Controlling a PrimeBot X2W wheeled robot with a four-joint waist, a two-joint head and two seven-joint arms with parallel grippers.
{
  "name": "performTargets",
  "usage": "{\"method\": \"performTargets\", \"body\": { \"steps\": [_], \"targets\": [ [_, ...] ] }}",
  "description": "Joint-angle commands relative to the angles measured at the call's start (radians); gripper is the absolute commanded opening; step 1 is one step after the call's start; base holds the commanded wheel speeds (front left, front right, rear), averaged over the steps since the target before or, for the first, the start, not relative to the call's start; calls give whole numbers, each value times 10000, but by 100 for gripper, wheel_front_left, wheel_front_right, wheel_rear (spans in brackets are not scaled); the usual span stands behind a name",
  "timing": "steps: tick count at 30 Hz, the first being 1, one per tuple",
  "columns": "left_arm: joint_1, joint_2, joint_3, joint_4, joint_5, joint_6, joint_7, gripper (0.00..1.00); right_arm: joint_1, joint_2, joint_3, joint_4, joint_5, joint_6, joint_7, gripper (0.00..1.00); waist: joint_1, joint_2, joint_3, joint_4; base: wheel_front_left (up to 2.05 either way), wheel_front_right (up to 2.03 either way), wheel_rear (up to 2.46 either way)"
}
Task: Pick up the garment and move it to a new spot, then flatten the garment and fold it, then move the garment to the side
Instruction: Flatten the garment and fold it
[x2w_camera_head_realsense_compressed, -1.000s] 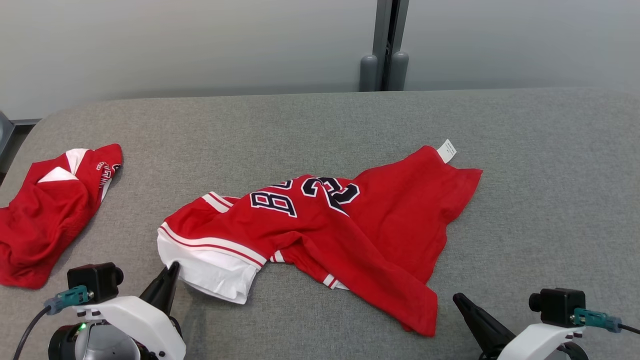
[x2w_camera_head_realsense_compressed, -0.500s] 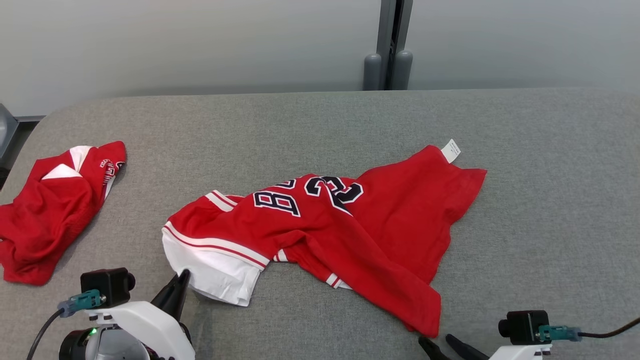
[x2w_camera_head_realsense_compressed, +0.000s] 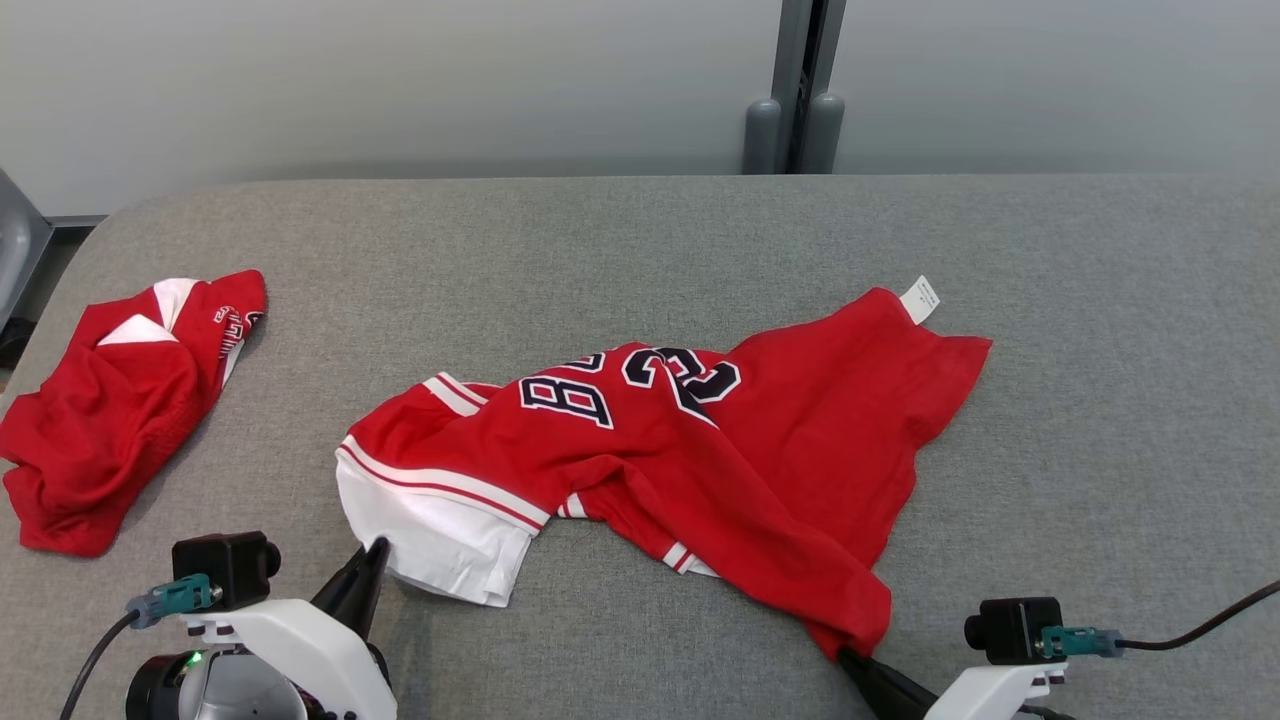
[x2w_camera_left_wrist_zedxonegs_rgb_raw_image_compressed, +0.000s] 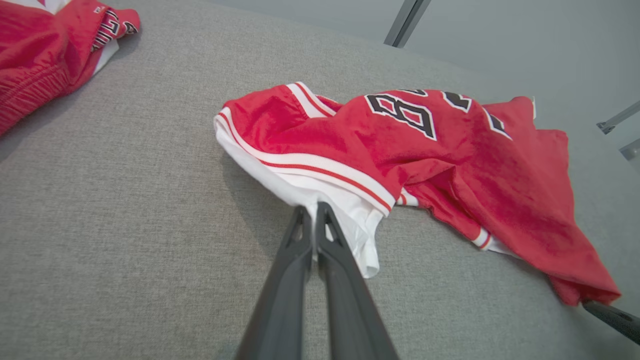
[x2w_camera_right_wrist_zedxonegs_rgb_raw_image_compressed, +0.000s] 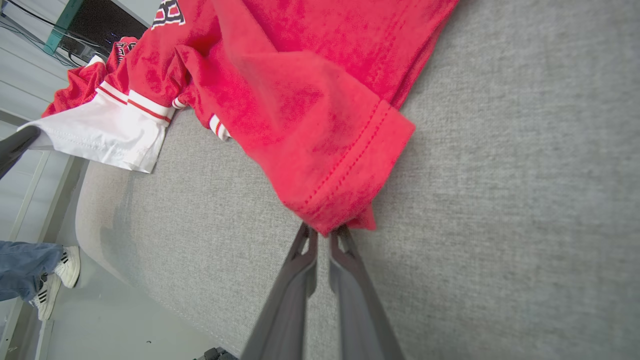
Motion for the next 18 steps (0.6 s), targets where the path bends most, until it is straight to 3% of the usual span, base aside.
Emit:
{"method": "performTargets", "body": {
  "steps": [1, 10, 18],
  "targets": [
    [-159, 50, 18, 6, -9, -23, 17, 0, -131, -42, 29, 20, 13, 2, -108, 0, 0, 0, 5, 2, 0, 0, 0],
    [-111, 79, 62, 73, -73, -4, -116, 0, -390, -365, 162, -290, 317, 2, -1071, 0, 0, 0, -90, -56, 0, 0, 0],
    [-367, 182, 209, -59, 112, -85, -517, 0, -624, -924, -304, -1331, 882, 2, -2048, 0, 0, 0, -109, -257, 0, 0, 0]
  ]
}}
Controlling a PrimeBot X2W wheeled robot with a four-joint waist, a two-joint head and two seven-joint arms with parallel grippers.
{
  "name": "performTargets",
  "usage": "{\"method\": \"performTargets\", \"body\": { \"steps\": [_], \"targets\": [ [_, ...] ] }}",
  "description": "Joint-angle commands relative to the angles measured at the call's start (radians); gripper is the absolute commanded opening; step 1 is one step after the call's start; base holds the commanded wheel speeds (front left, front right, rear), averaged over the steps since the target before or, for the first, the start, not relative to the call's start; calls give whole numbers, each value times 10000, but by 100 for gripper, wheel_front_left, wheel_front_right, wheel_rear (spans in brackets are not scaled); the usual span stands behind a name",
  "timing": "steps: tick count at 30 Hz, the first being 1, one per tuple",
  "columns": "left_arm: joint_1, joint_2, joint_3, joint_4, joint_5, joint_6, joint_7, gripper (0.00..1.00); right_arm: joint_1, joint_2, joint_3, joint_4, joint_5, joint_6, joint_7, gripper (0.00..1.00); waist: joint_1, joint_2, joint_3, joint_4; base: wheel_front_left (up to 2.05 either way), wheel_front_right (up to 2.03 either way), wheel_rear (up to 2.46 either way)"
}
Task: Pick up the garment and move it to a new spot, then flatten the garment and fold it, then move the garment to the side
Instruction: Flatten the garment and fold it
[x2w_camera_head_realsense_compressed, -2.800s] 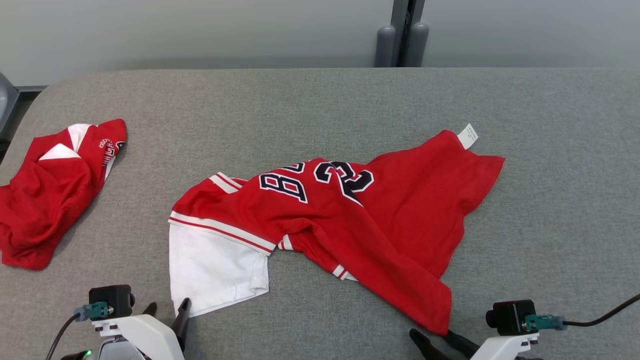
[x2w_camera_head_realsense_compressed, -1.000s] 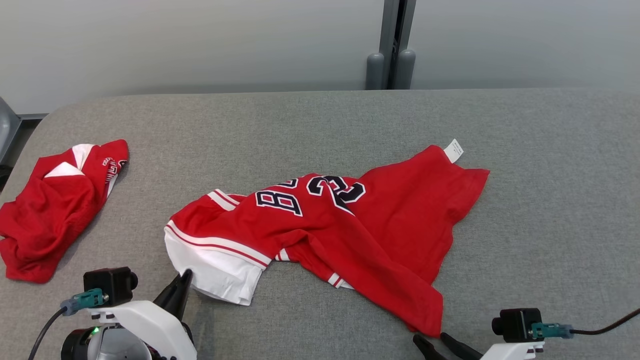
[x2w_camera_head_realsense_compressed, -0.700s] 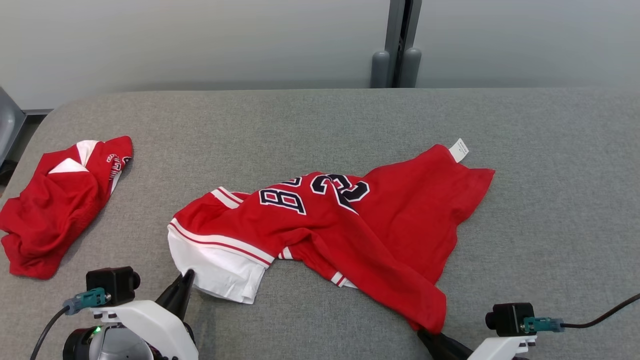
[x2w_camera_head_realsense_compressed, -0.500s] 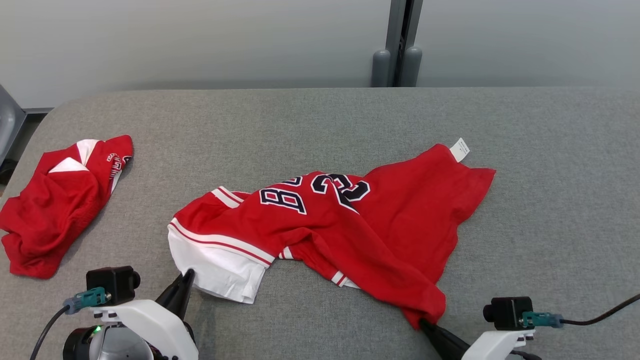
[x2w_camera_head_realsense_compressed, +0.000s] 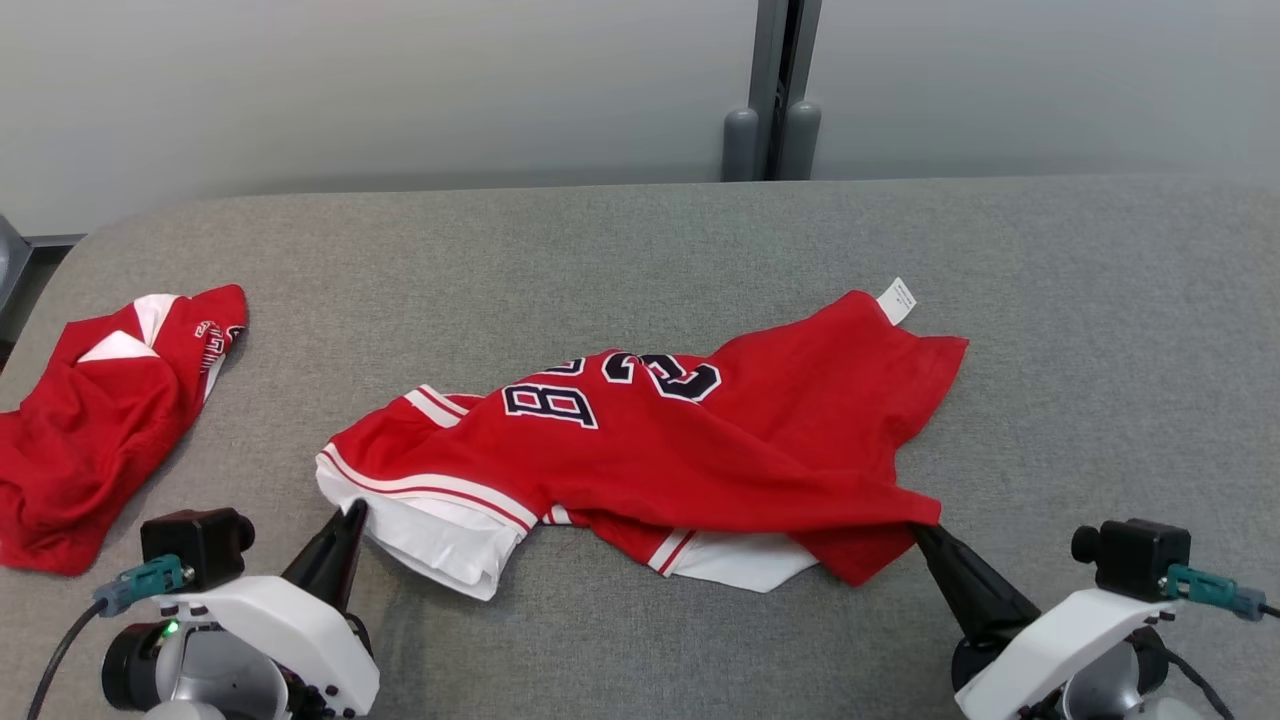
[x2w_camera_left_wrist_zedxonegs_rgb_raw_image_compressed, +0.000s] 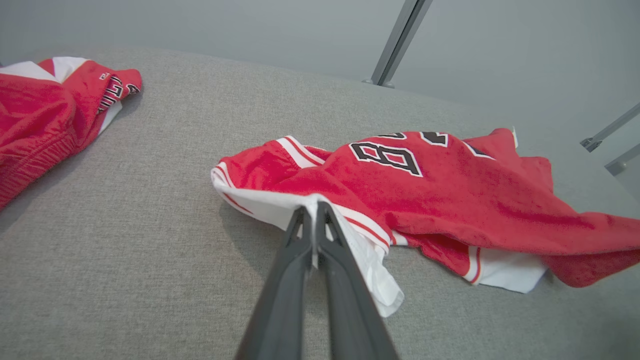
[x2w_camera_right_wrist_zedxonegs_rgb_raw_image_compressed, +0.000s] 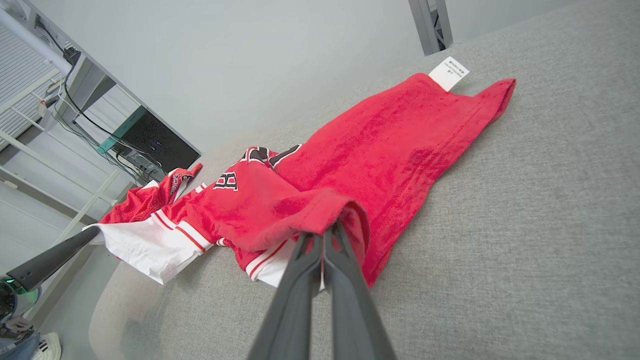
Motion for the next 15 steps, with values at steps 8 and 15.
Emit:
{"method": "performTargets", "body": {
  "steps": [8, 15],
  "targets": [
    [-1521, 248, 52, -202, 271, -403, -83, 0, -1201, -402, 87, -407, 234, 2, -380, 0, 0, 0, 564, -235, 0, 0, 0],
    [-4306, 315, -136, 589, 677, -1047, 173, 0, -3390, -805, 305, -152, 367, 2, -885, 0, 0, 0, 1367, -378, 0, 0, 0]
  ]
}}
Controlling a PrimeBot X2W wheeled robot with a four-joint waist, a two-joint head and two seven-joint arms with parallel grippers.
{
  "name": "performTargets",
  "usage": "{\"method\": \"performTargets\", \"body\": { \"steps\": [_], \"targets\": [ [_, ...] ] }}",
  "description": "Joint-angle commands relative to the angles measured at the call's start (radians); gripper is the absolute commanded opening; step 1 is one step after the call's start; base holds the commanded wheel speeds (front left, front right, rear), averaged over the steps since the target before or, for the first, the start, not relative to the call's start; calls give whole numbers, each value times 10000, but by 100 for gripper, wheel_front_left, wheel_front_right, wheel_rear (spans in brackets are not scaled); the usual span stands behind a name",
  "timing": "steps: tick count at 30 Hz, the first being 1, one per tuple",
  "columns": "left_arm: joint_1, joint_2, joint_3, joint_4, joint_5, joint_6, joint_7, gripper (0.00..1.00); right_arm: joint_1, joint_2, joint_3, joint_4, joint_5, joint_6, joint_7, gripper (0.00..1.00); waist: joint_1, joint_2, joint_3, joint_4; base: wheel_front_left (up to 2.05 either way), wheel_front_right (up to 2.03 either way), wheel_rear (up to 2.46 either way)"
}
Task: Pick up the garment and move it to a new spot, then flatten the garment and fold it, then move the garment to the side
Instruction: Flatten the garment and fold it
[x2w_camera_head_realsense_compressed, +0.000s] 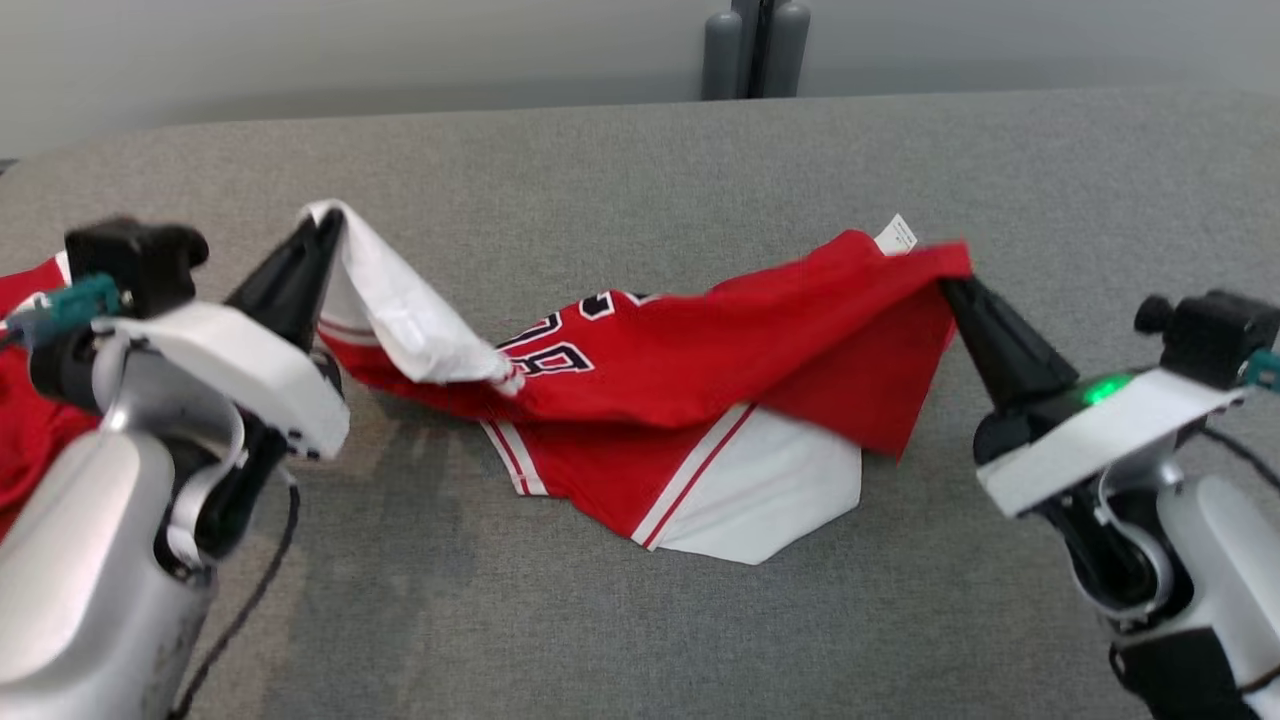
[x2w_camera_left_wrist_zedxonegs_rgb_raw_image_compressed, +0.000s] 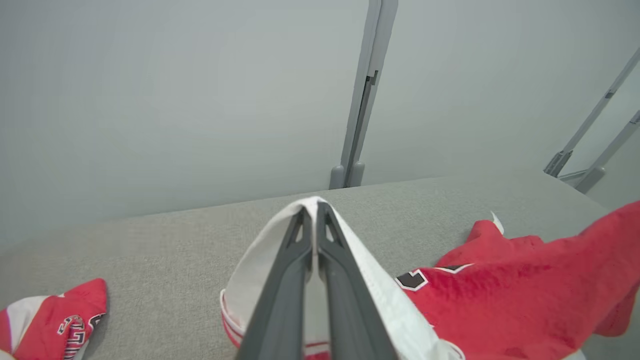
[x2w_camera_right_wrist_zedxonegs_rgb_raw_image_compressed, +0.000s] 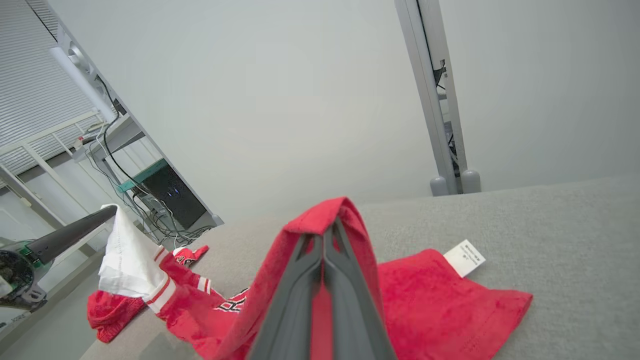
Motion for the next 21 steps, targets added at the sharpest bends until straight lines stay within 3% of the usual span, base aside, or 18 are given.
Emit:
{"method": "performTargets", "body": {
  "steps": [1, 9, 14, 16, 21],
  "targets": [
    [-808, 26, -8, 303, 139, -157, 50, 0, -637, -121, 27, 141, 262, 2, -106, 0, 0, 0, 396, -117, 0, 0, 0],
    [-4450, -318, -310, 2332, 496, -980, 217, 0, -4121, -980, 883, 980, 1025, 2, 7, 0, 0, 0, 1539, -195, 0, 0, 0],
    [-7640, -643, -270, 4435, 570, -1530, -31, 0, -7304, -1365, 1175, 2292, 1892, 2, -31, 0, 0, 0, 2484, -197, 0, 0, 0],
    [-8592, -929, -44, 5135, 213, -1647, -98, 0, -8275, -1495, 1199, 2660, 2240, 2, -44, 0, 0, 0, 2739, -148, 0, 0, 0],
    [-10940, -977, -164, 6619, 341, -1816, -284, 0, -10574, -1661, 1145, 3610, 2763, 2, -345, 0, 0, 0, 3351, -209, 0, 0, 0]
  ]
}}
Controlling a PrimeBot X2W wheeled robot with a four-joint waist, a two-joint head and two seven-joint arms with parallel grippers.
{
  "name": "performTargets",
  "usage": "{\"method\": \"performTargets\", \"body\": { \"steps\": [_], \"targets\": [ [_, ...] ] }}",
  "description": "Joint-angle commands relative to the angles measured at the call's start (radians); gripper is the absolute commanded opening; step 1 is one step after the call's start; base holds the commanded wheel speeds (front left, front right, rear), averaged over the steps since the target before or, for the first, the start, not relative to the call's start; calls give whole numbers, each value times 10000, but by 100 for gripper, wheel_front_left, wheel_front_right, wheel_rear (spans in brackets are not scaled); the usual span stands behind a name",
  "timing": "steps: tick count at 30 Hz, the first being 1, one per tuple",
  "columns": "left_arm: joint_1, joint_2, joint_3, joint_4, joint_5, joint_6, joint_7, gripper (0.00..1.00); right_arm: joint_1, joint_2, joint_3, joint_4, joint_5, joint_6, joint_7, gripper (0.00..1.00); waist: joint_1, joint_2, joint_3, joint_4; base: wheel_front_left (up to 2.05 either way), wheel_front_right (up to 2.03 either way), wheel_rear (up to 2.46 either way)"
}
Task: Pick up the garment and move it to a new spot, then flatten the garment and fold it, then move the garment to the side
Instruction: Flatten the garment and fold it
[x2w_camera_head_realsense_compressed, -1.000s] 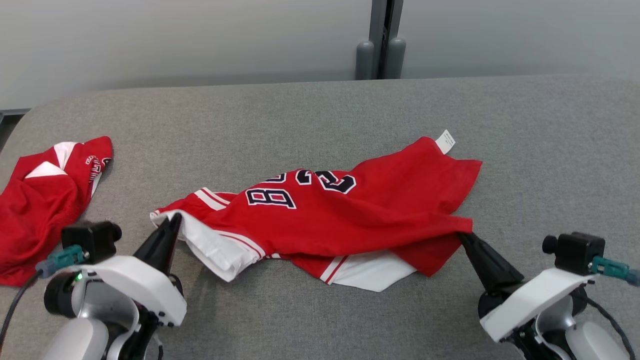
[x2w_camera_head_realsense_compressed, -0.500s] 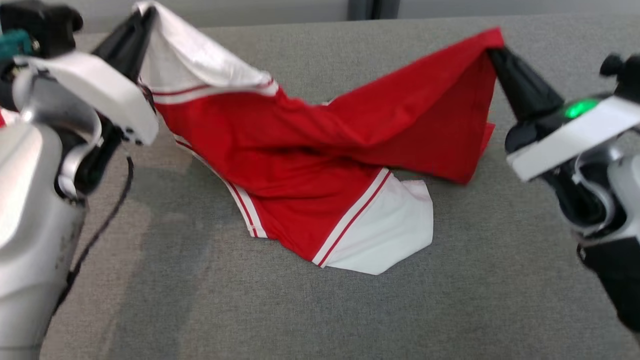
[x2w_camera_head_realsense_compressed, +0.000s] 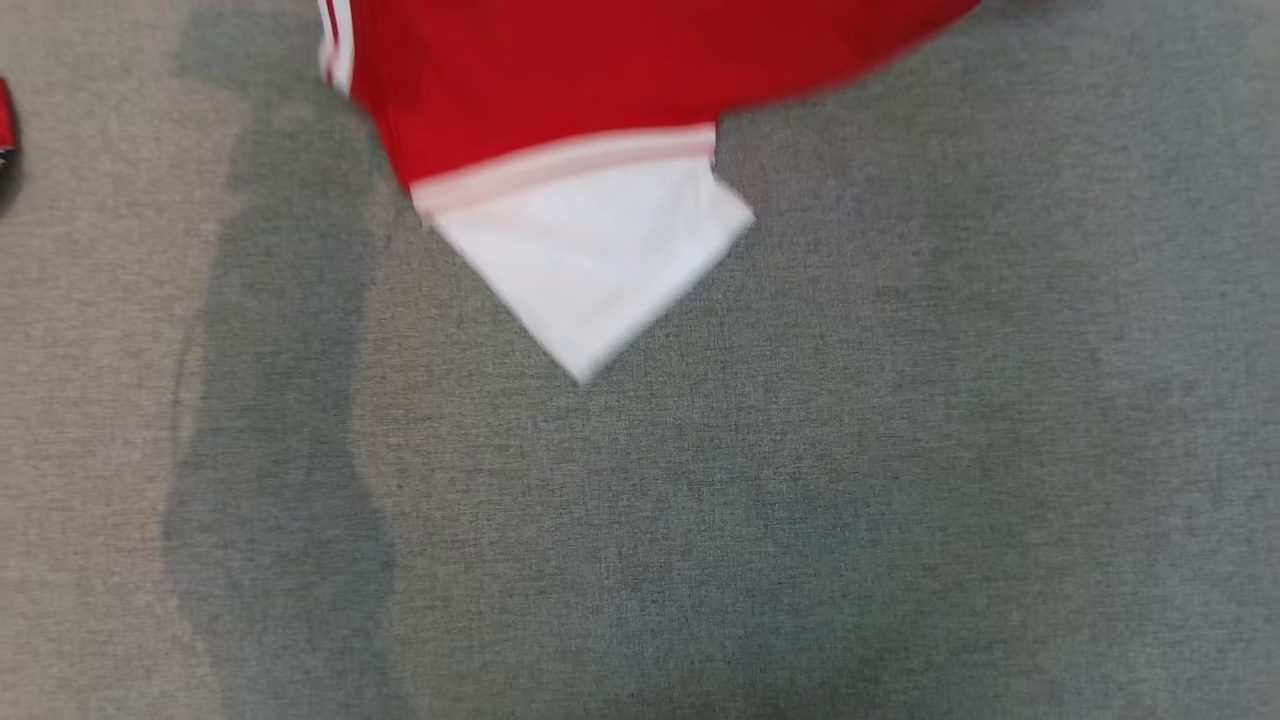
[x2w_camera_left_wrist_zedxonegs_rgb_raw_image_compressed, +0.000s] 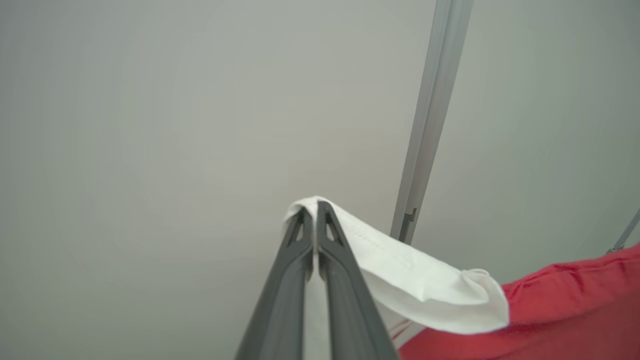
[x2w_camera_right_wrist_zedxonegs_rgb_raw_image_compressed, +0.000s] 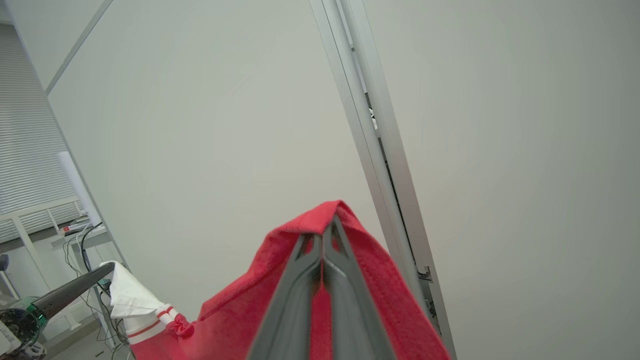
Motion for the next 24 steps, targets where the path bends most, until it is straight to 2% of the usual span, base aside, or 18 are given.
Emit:
{"method": "performTargets", "body": {
  "steps": [1, 7, 12, 18, 24],
  "targets": [
    [-299, -42, 60, 184, -86, -68, -97, 0, -253, -65, -18, 162, 75, 2, -137, 0, 0, 0, 293, -49, 0, 0, 0],
    [-2233, -351, 303, 1442, -415, -131, -862, 0, -2138, 42, 50, 1336, 554, 2, -609, 0, 0, 0, 595, -150, 0, 0, 0],
    [-2676, -651, -106, 1933, -659, -165, -1187, 0, -2509, 31, 555, 1718, 985, 2, -934, 0, 0, 0, 525, -141, 0, 0, 0],
    [-1842, -432, -1225, 1855, -1187, -153, -663, 0, -1604, -296, 1504, 1864, 1436, 2, -900, 0, 0, 0, 214, -41, 0, 0, 0],
    [154, 265, -2709, 1455, -2186, -155, 893, 0, 502, -431, 2761, 1779, 1958, 2, -529, 0, 0, 0, -879, -55, 0, 0, 0]
  ]
}}
